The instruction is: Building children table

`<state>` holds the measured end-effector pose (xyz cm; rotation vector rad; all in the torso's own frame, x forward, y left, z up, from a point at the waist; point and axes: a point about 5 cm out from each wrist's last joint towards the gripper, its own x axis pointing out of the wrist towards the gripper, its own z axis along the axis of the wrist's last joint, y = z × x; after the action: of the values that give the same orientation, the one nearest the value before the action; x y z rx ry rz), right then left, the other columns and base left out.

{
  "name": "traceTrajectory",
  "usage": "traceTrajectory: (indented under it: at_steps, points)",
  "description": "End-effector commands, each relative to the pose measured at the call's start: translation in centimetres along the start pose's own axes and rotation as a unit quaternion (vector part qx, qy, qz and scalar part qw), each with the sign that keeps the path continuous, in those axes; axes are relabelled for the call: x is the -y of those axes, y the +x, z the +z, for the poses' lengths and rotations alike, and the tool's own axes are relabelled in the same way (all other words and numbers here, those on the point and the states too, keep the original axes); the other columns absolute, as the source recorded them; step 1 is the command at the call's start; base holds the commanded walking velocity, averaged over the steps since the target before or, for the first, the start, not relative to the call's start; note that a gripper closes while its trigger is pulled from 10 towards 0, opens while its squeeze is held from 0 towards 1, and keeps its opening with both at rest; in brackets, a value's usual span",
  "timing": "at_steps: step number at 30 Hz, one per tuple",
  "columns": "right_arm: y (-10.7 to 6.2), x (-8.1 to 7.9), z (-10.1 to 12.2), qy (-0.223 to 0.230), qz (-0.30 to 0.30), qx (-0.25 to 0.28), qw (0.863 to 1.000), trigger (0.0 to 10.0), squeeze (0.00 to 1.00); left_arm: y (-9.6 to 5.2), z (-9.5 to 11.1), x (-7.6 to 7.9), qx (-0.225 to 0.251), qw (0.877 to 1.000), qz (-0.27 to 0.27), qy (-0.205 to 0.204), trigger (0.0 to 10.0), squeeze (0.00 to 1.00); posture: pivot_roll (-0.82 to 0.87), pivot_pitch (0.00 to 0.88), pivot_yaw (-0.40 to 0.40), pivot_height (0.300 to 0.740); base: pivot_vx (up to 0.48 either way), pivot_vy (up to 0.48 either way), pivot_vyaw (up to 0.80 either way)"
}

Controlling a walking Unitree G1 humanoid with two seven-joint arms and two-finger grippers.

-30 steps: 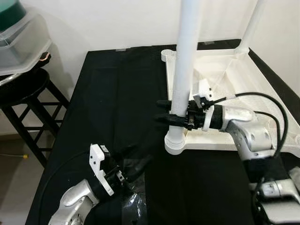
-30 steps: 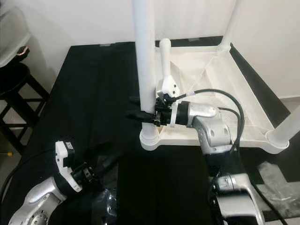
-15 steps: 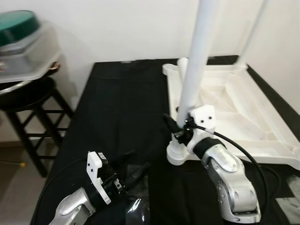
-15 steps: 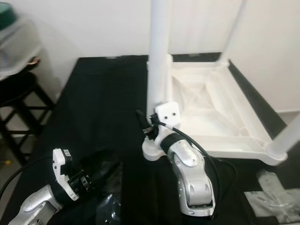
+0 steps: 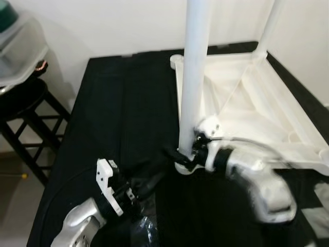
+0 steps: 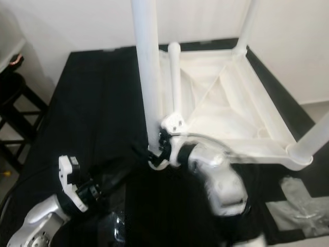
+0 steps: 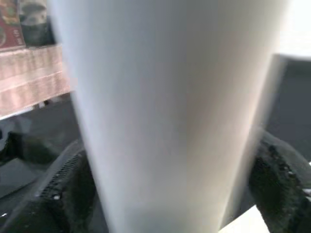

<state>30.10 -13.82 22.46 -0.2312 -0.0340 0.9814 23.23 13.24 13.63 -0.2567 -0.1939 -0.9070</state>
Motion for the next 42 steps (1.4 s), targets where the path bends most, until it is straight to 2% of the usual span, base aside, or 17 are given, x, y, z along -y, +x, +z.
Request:
traceTrajectory:
  at_steps: [1,2,4,9,10,11,12,13,14,23,29,31,34,35,37,40,42]
  points:
    - [-0.1,0.3,-0.4,-0.003,0.055,-0.009,0.998,10.0,0.00,-0.4,-0.1,0.0,-0.012,1.000,-0.003,0.003,10.0,0.00,0.06,0.170,0.061,0.740,0.000,0.000,0.00]
    - [-0.1,0.3,-0.4,-0.003,0.055,-0.009,0.998,10.0,0.00,-0.4,-0.1,0.0,-0.012,1.000,-0.003,0.003,10.0,0.00,0.06,0.170,0.061,0.740,0.000,0.000,0.00]
    - [-0.4,2.0,0.1,-0.024,0.086,-0.023,0.996,10.0,0.00,-0.4,-0.1,0.0,-0.013,1.000,-0.005,0.006,10.0,0.00,0.06,0.171,0.056,0.740,0.000,0.000,0.00]
    - [-0.1,3.3,0.3,-0.017,0.110,-0.025,0.993,10.0,0.00,-0.4,0.0,0.0,-0.014,1.000,-0.006,0.011,10.0,0.00,0.08,0.167,0.052,0.740,0.000,0.000,0.00]
    - [0.0,3.6,0.4,-0.006,0.125,-0.022,0.992,8.5,0.00,-0.5,0.0,0.0,-0.014,1.000,-0.007,0.014,10.0,0.00,0.08,0.167,0.053,0.740,0.000,0.000,0.00]
    - [0.0,3.6,0.4,-0.006,0.125,-0.022,0.992,8.5,0.00,-0.5,0.0,0.0,-0.014,1.000,-0.007,0.014,10.0,0.00,0.08,0.167,0.053,0.740,0.000,0.000,0.00]
    - [0.2,3.8,0.5,-0.002,0.134,-0.019,0.991,3.5,0.00,-0.5,0.0,0.0,-0.014,1.000,-0.006,0.015,10.0,0.00,0.08,0.167,0.054,0.740,0.000,0.000,0.00]
    - [0.2,3.8,0.5,-0.002,0.134,-0.019,0.991,3.5,0.00,-0.5,0.0,0.0,-0.014,1.000,-0.006,0.015,10.0,0.00,0.08,0.167,0.054,0.740,0.000,0.000,0.00]
    - [0.2,4.0,0.4,0.002,0.149,-0.021,0.989,0.0,0.00,-0.4,0.0,0.0,-0.011,1.000,-0.005,0.015,10.0,0.00,0.08,0.166,0.050,0.740,0.000,0.000,0.00]
    - [-1.0,4.1,-1.2,0.024,0.181,-0.042,0.982,0.0,0.00,-0.2,0.3,-0.2,0.004,1.000,-0.001,0.012,10.0,0.00,0.06,0.168,0.042,0.740,0.000,0.000,0.00]
    - [-1.4,3.7,-2.7,0.029,0.141,-0.054,0.988,0.0,0.00,0.0,0.4,-0.2,0.006,1.000,-0.004,0.013,10.0,0.00,0.05,0.172,0.036,0.740,0.000,0.000,0.00]
    - [-1.3,2.7,-4.5,0.049,0.040,-0.085,0.994,0.0,0.00,0.0,0.4,-0.2,0.006,1.000,-0.003,0.013,10.0,0.00,0.02,0.190,0.033,0.740,0.000,0.000,0.00]
    - [-1.4,2.2,-5.0,0.055,0.006,-0.098,0.994,0.0,0.00,0.0,0.4,-0.2,0.007,1.000,-0.003,0.014,10.0,0.00,0.02,0.190,0.033,0.740,0.000,0.000,0.00]
    - [-0.8,0.6,-6.3,0.065,-0.141,-0.121,0.981,0.0,0.00,0.0,0.4,-0.2,0.005,1.000,-0.005,0.014,10.0,0.00,0.01,0.198,0.026,0.740,0.000,0.000,0.00]
    - [0.0,-2.8,-6.3,0.057,-0.241,-0.128,0.960,0.0,0.00,0.0,0.5,-0.3,0.003,1.000,-0.007,0.015,10.0,0.00,0.00,0.207,0.053,0.740,0.000,0.000,0.00]
    - [0.2,-3.1,-6.2,0.052,-0.262,-0.127,0.955,0.0,0.00,0.0,0.4,-0.3,0.002,1.000,-0.007,0.015,10.0,0.00,0.00,0.196,0.057,0.740,0.000,0.000,0.00]
    - [0.5,-3.0,-6.1,0.040,-0.251,-0.127,0.959,0.0,0.00,0.0,0.4,-0.3,0.001,1.000,-0.009,0.015,10.0,0.00,0.01,0.193,0.049,0.740,0.000,0.000,0.00]
